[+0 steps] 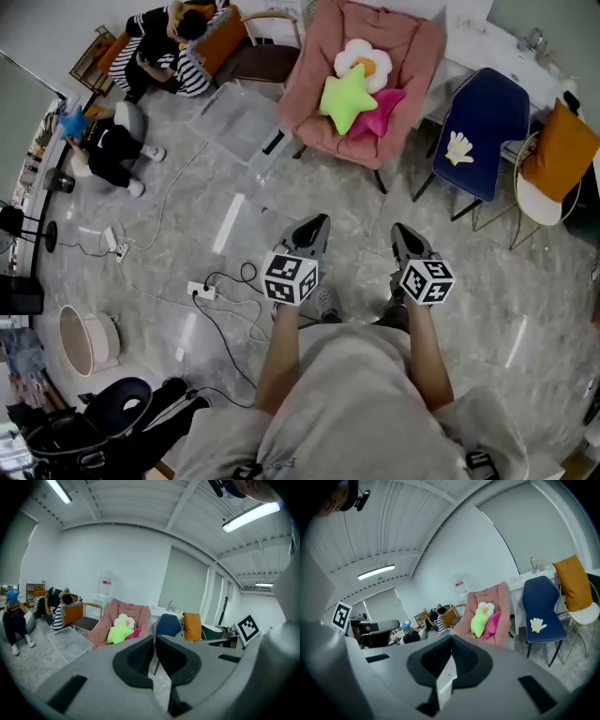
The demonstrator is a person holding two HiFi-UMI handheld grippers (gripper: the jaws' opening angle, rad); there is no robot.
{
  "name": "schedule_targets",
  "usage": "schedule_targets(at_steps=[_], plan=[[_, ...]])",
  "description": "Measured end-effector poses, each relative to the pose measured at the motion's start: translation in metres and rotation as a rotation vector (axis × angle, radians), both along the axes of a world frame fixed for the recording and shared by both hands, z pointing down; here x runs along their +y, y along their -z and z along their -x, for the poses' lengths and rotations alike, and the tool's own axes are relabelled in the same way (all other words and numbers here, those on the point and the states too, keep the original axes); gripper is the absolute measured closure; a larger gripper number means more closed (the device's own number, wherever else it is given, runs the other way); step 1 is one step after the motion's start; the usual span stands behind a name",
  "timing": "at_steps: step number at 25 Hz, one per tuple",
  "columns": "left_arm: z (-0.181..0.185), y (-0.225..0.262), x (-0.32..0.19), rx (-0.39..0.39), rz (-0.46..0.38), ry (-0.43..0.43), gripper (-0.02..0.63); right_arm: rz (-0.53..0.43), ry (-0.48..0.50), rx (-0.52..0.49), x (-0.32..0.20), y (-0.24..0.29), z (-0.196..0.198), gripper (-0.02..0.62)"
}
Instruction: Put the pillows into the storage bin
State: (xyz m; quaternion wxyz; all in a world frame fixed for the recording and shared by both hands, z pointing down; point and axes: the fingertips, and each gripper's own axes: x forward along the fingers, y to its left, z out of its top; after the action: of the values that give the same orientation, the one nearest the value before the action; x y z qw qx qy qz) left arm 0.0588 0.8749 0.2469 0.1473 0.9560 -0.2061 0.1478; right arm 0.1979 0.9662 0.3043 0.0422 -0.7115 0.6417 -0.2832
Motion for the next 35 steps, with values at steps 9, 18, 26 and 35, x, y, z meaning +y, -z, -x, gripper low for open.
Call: schedule_targets(at_steps=[9, 18, 26, 35], plan=[[0.047, -0.011, -0.023, 0.022, 0.081, -0.073, 0.520, 0.045, -0.028, 0.046, -0.001, -0.003, 0.046, 0.398], [0.073, -0.006, -0.062, 0.070, 0.095, 0.015, 0.400, 0.000, -0.024, 0.004, -0.028, 0.003, 0.051, 0.376], [0.084, -0.023, -0.101, 0.049, 0.128, 0.054, 0.391, 0.008, 0.061, -0.025, -0.083, -0.013, 0.060, 0.362], [0.040, -0.021, -0.166, 0.044, 0.136, 0.101, 0.391, 0.015, 0.057, -0.076, -0.152, -0.017, 0.003, 0.362]])
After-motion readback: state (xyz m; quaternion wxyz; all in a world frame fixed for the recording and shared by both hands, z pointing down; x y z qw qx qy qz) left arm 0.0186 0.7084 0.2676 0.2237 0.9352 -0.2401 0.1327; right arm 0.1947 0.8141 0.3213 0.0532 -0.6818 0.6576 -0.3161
